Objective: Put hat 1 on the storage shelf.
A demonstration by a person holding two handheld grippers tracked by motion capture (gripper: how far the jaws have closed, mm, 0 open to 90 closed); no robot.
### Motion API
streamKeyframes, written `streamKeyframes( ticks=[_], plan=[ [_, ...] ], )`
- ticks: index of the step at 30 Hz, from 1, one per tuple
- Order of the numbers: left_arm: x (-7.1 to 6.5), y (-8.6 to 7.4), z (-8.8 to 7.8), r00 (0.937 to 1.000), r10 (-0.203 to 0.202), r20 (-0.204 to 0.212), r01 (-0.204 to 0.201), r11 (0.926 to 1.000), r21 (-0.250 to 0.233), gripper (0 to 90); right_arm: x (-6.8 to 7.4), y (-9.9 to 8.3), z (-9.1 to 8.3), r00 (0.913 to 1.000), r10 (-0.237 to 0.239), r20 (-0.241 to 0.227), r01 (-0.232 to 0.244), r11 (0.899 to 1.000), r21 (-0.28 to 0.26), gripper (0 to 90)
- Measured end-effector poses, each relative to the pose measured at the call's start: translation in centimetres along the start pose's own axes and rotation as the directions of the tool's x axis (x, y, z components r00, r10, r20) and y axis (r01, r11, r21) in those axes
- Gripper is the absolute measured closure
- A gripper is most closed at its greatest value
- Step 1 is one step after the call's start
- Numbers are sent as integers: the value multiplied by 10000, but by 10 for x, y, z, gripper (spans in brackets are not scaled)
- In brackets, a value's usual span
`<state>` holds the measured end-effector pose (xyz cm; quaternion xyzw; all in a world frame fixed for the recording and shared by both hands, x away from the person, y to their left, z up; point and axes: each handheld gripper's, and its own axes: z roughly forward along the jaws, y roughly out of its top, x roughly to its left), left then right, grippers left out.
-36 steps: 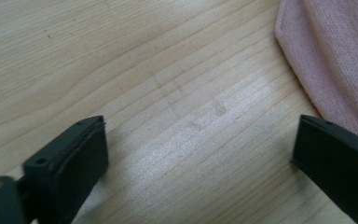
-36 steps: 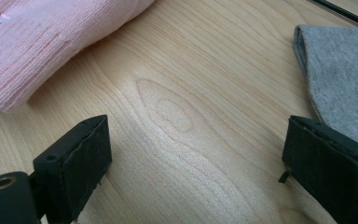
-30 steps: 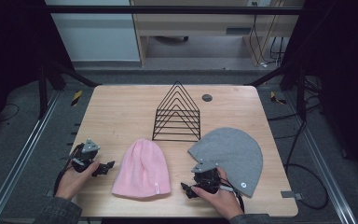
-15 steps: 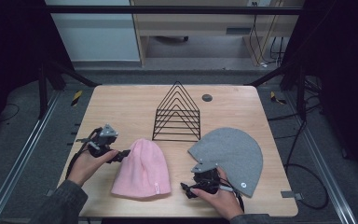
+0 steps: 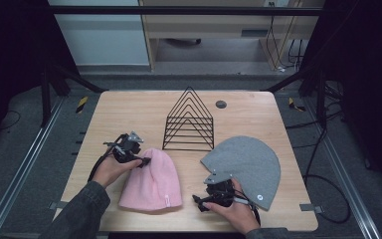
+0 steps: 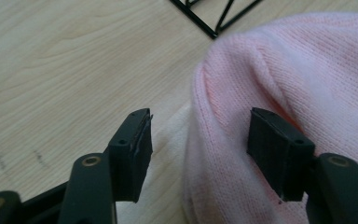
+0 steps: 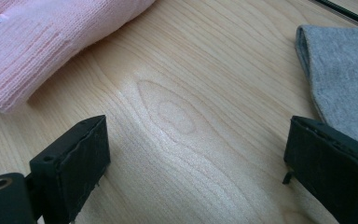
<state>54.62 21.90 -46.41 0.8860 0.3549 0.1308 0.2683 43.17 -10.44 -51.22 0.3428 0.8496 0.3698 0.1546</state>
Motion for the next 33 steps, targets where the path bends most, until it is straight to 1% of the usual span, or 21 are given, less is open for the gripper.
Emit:
streamKeyframes(
  ticks=[3,5,6,11,12,13,15,16,17,18,19,20,23,25,26,27,28,29,30,31,33],
  plan=[
    [-3,0,4,9999,123,73,-125,9997,188,431,0,0,0,10000,-6,-7,6,10000,4,68],
    [-5,0,6,9995,194,259,-198,9997,161,517,0,0,0,10000,-6,-18,6,10000,-17,68],
    [-5,-1,7,9989,137,453,-145,9998,169,554,0,0,0,10000,-9,-5,9,10000,4,68],
    [-8,-3,7,9981,-2,610,-17,9995,315,723,0,0,0,10000,-7,-7,7,10000,6,68],
    [-9,-3,7,9988,-2,496,-12,9996,280,756,0,0,0,10000,-8,-7,8,10000,5,67],
    [-9,-3,7,9988,-2,496,-12,9996,280,770,0,0,0,10000,-8,-7,8,10000,5,67],
    [-13,-2,1,9996,43,286,-48,9999,154,785,0,0,0,10000,-2,-12,2,10000,-18,67],
    [-15,-2,-2,9998,74,192,-74,10000,-16,790,0,0,0,10000,6,-2,-6,10000,-13,67],
    [-15,-2,-2,9998,74,192,-74,10000,-16,793,0,0,0,10000,14,-2,-14,10000,-14,67],
    [-19,1,-12,9999,75,108,-70,9992,-403,795,0,0,0,10000,22,0,-22,10000,-15,68],
    [-19,1,-12,9999,75,108,-70,9992,-403,797,0,0,0,10000,24,16,-24,10000,10,68],
    [-24,4,-24,9999,173,-6,-173,9966,-803,799,0,1,1,10000,27,17,-27,10000,-9,68],
    [-34,8,-45,9979,583,-286,-615,9897,-1292,805,0,3,1,10000,-55,37,54,9999,133,78],
    [-41,11,-57,9960,781,-441,-844,9820,-1689,808,2,6,0,9997,-223,56,222,9994,247,97],
    [-45,12,-62,9945,890,-557,-979,9779,-1846,809,4,7,-1,9992,-344,191,341,9993,164,107],
    [-45,12,-62,9945,890,-557,-979,9779,-1846,809,5,7,-2,9990,-400,204,399,9992,58,106],
    [-49,12,-67,9920,1019,-747,-1149,9733,-1987,809,5,7,-2,9990,-400,204,399,9992,58,106],
    [-54,14,-76,9872,1298,-929,-1470,9659,-2133,811,7,9,-4,9988,-428,241,429,9991,-6,94],
    [-57,14,-80,9871,1293,-943,-1480,9620,-2295,811,7,9,-6,9988,-449,217,450,9990,-55,87],
    [-57,14,-80,9871,1293,-943,-1480,9620,-2295,811,8,9,-7,9987,-466,198,468,9988,-125,85],
    [-61,17,-87,9834,1524,-990,-1717,9575,-2316,812,7,9,-11,9996,-288,60,290,9991,-315,80]
  ],
)
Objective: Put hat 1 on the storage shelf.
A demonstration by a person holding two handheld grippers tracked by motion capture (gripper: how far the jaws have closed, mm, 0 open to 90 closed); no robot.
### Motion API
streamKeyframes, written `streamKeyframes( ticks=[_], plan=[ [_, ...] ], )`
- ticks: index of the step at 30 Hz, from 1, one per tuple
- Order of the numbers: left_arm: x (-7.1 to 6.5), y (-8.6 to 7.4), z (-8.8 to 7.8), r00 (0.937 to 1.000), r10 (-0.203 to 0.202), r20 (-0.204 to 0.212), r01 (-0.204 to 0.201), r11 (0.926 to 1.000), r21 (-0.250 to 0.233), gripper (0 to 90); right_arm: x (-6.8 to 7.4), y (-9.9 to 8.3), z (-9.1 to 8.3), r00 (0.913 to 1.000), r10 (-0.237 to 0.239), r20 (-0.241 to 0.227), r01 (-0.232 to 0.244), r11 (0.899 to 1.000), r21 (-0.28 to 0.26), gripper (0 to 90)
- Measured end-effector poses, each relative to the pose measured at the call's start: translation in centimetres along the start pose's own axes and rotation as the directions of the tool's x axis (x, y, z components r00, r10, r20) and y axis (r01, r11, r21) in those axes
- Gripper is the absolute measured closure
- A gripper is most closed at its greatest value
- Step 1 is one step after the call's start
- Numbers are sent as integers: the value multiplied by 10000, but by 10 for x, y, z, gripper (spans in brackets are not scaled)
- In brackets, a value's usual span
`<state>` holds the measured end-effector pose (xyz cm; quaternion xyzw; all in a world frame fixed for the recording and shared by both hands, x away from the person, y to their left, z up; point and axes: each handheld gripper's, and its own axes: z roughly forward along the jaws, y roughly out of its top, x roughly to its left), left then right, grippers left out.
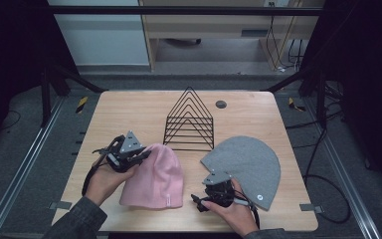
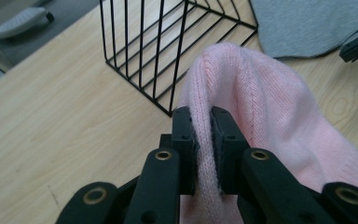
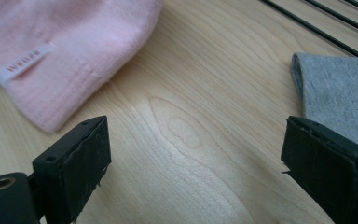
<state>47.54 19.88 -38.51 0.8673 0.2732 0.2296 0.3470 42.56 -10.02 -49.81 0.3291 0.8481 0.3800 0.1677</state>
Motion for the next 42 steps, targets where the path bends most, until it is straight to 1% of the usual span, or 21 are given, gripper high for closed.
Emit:
streamKeyframes(
  ticks=[2,3,4,6,7,8,9,11,14,15,16,17,18,19,27,30,31,33,34,38,42],
  plan=[
    [-2,7,-7,9998,189,20,-189,9997,-166,812,0,1,-2,10000,70,-50,-70,9999,-75,82],
    [-2,15,-14,9989,471,-26,-472,9987,-213,811,-1,4,-7,10000,66,60,-64,9997,-244,93],
    [-3,20,-16,9989,460,-28,-461,9983,-360,811,-2,7,-10,9999,61,117,-57,9992,-387,99],
    [-3,29,-23,9976,687,-49,-689,9971,-334,812,-3,13,-16,9994,208,282,-189,9977,-656,120],
    [-3,29,-23,9976,687,-49,-689,9971,-334,812,-4,16,-19,9991,269,323,-244,9967,-770,129],
    [-3,38,-28,9960,885,-127,-889,9952,-401,813,-5,19,-22,9991,245,351,-215,9964,-822,135],
    [-3,38,-28,9960,885,-127,-889,9952,-401,814,-5,19,-22,9991,245,351,-215,9964,-822,135],
    [0,50,-39,9947,1007,-209,-1017,9932,-570,815,-8,28,-28,9985,185,507,-141,9962,-858,157],
    [3,58,-45,9942,1020,-339,-1041,9923,-671,815,-10,40,-34,9981,112,608,-60,9963,-860,175],
    [8,66,-52,9938,1024,-427,-1055,9913,-783,815,-10,44,-36,9984,71,568,-18,9957,-926,178],
    [8,66,-52,9938,1024,-427,-1055,9913,-783,814,-10,49,-37,9986,75,533,-23,9953,-967,182],
    [13,75,-59,9935,1009,-536,-1054,9904,-894,814,-10,55,-39,9985,41,540,13,9949,-1004,187],
    [13,75,-59,9935,1009,-536,-1054,9904,-894,814,-10,60,-40,9984,-19,563,78,9946,-1037,192],
    [17,84,-65,9940,926,-575,-985,9888,-1120,814,-9,66,-40,9984,-76,559,134,9943,-1053,199],
    [31,113,-82,9946,864,-568,-945,9823,-1615,812,-6,100,-39,9987,-355,363,398,9914,-1249,236],
    [34,125,-89,9948,862,-537,-949,9772,-1899,812,-7,116,-42,9985,-487,231,514,9890,-1386,234],
    [34,125,-89,9948,862,-537,-949,9772,-1899,812,-7,116,-42,9985,-487,231,514,9890,-1386,234],
    [33,131,-93,9937,962,-572,-1059,9737,-2018,812,-10,126,-47,9985,-513,213,540,9871,-1510,232],
    [32,134,-95,9937,947,-601,-1054,9718,-2111,812,-10,126,-47,9985,-513,213,540,9871,-1510,232],
    [31,143,-101,9904,1153,-756,-1288,9693,-2092,811,-17,134,-54,9989,-436,193,462,9850,-1660,232],
    [31,149,-103,9917,1081,-700,-1213,9669,-2246,810,-19,136,-55,9991,-418,30,417,9862,-1601,236]
  ],
)
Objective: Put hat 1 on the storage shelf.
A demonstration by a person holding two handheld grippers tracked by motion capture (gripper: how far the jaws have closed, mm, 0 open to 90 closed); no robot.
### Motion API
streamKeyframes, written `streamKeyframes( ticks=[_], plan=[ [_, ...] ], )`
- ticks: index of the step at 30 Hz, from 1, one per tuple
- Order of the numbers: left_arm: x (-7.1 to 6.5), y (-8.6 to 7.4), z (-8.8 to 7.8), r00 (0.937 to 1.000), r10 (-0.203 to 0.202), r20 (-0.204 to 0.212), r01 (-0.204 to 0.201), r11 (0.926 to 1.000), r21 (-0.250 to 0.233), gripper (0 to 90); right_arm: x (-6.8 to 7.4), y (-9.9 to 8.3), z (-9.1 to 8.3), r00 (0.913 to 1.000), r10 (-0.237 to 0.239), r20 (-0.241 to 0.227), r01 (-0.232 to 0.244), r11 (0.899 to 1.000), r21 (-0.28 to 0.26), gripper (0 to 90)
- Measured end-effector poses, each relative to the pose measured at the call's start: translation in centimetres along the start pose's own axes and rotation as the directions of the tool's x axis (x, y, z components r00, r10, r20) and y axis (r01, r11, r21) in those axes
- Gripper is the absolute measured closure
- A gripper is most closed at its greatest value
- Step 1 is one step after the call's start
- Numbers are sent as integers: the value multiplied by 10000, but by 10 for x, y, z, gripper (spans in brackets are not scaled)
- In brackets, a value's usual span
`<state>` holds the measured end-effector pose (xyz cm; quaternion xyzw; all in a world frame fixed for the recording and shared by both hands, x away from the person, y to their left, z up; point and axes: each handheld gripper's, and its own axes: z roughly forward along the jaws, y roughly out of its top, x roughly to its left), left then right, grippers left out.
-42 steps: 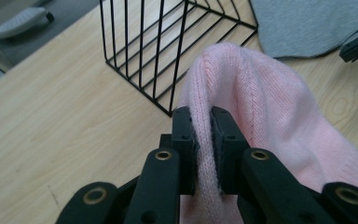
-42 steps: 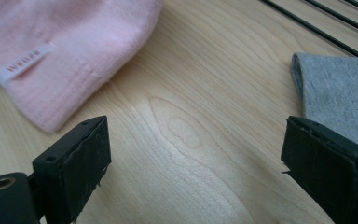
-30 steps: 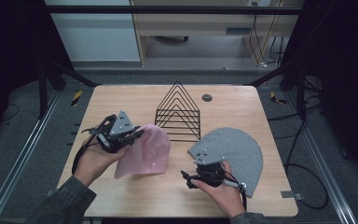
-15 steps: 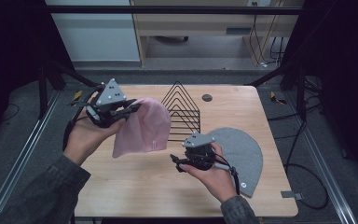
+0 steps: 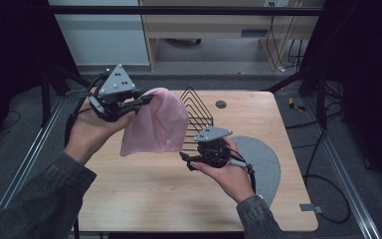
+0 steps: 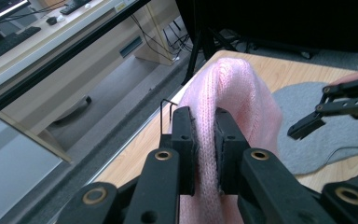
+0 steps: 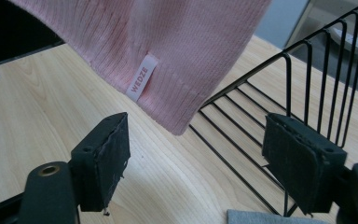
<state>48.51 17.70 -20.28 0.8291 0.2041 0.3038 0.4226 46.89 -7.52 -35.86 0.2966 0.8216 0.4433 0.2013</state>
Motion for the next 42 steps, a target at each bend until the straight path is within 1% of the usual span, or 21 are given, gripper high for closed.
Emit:
streamKeyframes(
  ticks=[1,5,8,9,10,11,12,15,18,19,20,21,22,23,26,27,28,30,34,37,42],
  plan=[
    [0,1,0,10000,-76,54,76,9999,-67,810,-1,1,0,10000,28,-29,-28,10000,39,239],
    [2,7,3,9998,-49,168,50,10000,-47,810,-7,5,3,9998,22,-206,-21,10000,36,303],
    [8,15,7,9996,-129,243,133,9998,-158,810,-15,16,5,9993,-1,-363,2,10000,30,366],
    [8,15,7,9996,-129,243,133,9998,-158,810,-15,16,5,9993,-1,-363,2,10000,30,366],
    [10,16,8,9995,-166,271,171,9996,-206,810,-21,21,7,9987,31,-515,-33,10000,-43,398],
    [11,18,9,9995,-165,267,172,9996,-243,810,-21,21,7,9987,31,-515,-33,10000,-43,398],
    [13,20,10,9994,-186,288,194,9994,-286,810,-27,26,9,9981,42,-619,-42,10000,-2,455],
    [18,27,14,9987,-317,407,336,9983,-480,810,-36,33,13,9970,134,-757,-142,9999,-95,550],
    [22,32,15,9986,-297,438,324,9975,-623,810,-44,42,14,9959,135,-898,-160,9995,-282,649],
    [22,32,15,9986,-297,438,324,9975,-623,809,-44,42,14,9959,135,-898,-160,9995,-282,649],
    [27,36,15,9988,-275,402,302,9972,-687,809,-48,48,14,9956,47,-931,-79,9994,-345,707],
    [27,36,15,9988,-275,402,302,9972,-687,809,-48,48,14,9956,47,-931,-79,9994,-345,707],
    [29,38,15,9988,-303,376,329,9970,-703,809,-53,55,14,9943,4,-1066,-48,9991,-412,774],
    [34,41,16,9989,-329,331,353,9966,-751,809,-55,58,14,9941,-14,-1088,-35,9990,-443,796],
    [40,43,17,9984,-451,333,477,9955,-814,809,-62,66,11,9942,-101,-1071,52,9989,-458,818],
    [47,45,19,9978,-548,362,577,9946,-868,808,-66,70,10,9945,-141,-1041,94,9989,-457,821],
    [47,45,19,9978,-548,362,577,9946,-868,808,-69,72,8,9949,-139,-994,98,9991,-419,823],
    [56,47,23,9959,-734,526,784,9917,-1018,807,-75,78,4,9964,-146,-835,113,9991,-398,825],
    [63,49,31,9931,-924,716,1005,9878,-1187,806,-86,84,0,9982,-105,-594,82,9992,-380,826],
    [68,52,38,9927,-922,783,1013,9874,-1215,804,-97,86,-2,9992,47,-402,-60,9994,-337,828],
    [75,54,54,9912,-940,935,1054,9864,-1260,804,-106,86,-2,9996,158,-235,-165,9994,-297,829]
  ],
)
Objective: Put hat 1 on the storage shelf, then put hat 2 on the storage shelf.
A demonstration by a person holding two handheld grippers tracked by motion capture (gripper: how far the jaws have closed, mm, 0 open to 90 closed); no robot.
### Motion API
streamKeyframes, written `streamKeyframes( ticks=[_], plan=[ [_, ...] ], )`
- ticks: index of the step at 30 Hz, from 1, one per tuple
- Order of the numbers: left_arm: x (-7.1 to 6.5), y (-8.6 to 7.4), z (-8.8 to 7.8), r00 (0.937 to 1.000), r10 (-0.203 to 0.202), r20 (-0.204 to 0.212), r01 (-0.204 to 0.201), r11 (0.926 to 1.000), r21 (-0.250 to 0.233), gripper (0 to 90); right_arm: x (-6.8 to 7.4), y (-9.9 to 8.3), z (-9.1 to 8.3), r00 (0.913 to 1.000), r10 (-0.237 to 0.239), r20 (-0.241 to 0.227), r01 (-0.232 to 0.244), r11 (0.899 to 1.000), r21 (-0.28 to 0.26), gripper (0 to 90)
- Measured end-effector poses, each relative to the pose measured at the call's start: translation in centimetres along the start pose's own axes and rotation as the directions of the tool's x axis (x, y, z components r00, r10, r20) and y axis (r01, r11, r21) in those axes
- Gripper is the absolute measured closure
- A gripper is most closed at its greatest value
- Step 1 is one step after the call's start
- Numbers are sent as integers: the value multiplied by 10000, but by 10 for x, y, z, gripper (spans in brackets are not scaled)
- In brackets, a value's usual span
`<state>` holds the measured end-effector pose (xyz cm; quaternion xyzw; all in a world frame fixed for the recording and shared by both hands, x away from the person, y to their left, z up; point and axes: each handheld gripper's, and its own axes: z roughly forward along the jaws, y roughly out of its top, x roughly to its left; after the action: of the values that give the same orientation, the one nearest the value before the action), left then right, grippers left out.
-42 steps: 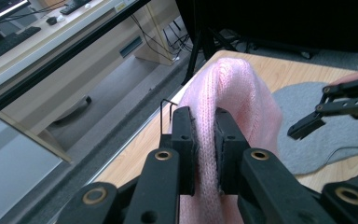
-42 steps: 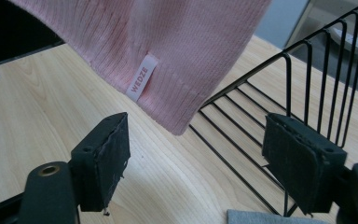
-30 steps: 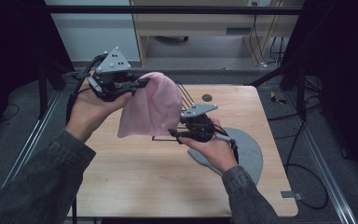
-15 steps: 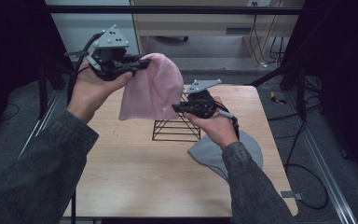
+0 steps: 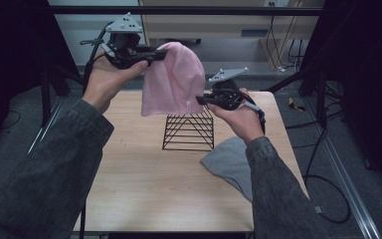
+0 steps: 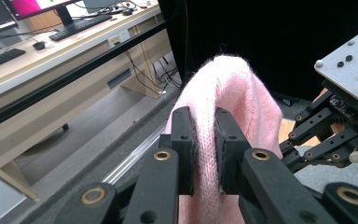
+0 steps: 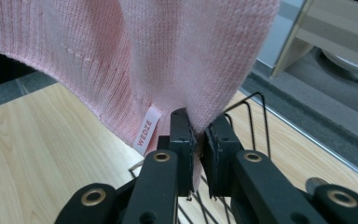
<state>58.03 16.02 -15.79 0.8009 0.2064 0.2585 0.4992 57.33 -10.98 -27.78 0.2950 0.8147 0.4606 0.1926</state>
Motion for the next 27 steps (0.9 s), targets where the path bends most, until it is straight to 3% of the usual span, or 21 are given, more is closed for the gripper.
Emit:
streamKeyframes(
  ticks=[8,19,27],
  plan=[
    [5,-3,21,9997,-104,211,101,9999,122,803,-18,-5,5,9992,174,351,-181,9996,199,829],
    [16,-1,43,9991,-168,382,166,9998,69,798,-32,-7,11,9977,431,526,-435,9990,68,829],
    [19,-6,56,9991,-171,398,159,9994,291,794,-35,-9,21,9978,433,506,-446,9987,231,829]
  ],
)
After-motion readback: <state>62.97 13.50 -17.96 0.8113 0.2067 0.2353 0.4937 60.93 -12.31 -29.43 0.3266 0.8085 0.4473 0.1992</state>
